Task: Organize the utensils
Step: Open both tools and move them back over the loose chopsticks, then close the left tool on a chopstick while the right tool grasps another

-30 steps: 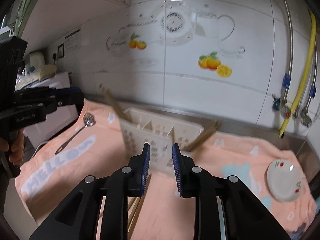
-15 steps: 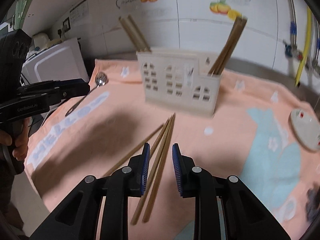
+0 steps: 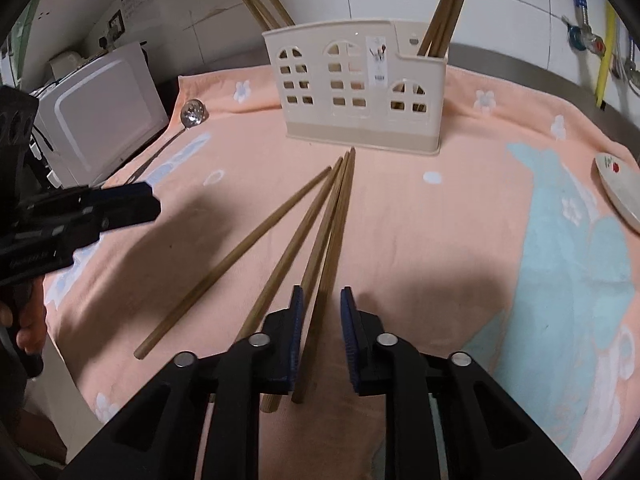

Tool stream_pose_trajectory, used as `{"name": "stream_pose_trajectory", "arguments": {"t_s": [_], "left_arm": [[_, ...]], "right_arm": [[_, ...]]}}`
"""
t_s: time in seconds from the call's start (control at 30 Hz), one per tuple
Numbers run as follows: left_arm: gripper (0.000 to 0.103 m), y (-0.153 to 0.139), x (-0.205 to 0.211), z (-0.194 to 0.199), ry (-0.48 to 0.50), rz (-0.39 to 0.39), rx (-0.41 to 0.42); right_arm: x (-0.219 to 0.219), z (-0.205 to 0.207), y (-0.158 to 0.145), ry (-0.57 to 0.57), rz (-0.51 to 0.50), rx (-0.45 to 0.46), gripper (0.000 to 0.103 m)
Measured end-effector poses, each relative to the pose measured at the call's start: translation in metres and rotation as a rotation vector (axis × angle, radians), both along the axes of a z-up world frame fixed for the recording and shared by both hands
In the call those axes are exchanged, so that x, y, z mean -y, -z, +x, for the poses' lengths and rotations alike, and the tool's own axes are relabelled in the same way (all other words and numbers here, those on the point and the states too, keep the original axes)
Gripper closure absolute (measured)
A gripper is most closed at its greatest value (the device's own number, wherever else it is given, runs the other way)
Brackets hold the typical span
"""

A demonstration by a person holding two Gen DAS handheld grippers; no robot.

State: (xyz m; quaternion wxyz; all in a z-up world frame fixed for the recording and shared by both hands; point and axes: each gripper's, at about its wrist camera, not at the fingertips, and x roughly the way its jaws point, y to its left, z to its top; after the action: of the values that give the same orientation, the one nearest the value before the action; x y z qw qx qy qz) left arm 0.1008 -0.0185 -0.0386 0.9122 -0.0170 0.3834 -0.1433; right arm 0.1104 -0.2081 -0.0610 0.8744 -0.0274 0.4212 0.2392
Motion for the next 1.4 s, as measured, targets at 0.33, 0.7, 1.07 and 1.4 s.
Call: {"name": "stream_pose_trajectory", "arguments": {"t_s": [0.33, 0.7, 1.07, 1.4], "left_arm": [[0.067, 0.021, 0.013, -0.015, 0.029, -0.026, -0.051], [0.067, 0.041, 0.024, -0.015, 0.048, -0.054, -0.098], [0.082, 0.05, 0.031, -0.007, 0.044, -0.061, -0.116], [0.093, 0.053, 0.037, -0.004, 0.023, -0.006, -0.09]], "right_arm": [[-0.002, -0.002, 0.009, 0.012, -0.009, -0.018, 0.091], [-0.004, -0.009, 0.012, 0.023, -0.023, -0.011, 0.094], [-0.003, -0.013, 0.013, 0.043, -0.018, -0.008, 0.094], [-0.002, -0.013, 0.014, 0.053, -0.006, 0.001, 0.095]]}}
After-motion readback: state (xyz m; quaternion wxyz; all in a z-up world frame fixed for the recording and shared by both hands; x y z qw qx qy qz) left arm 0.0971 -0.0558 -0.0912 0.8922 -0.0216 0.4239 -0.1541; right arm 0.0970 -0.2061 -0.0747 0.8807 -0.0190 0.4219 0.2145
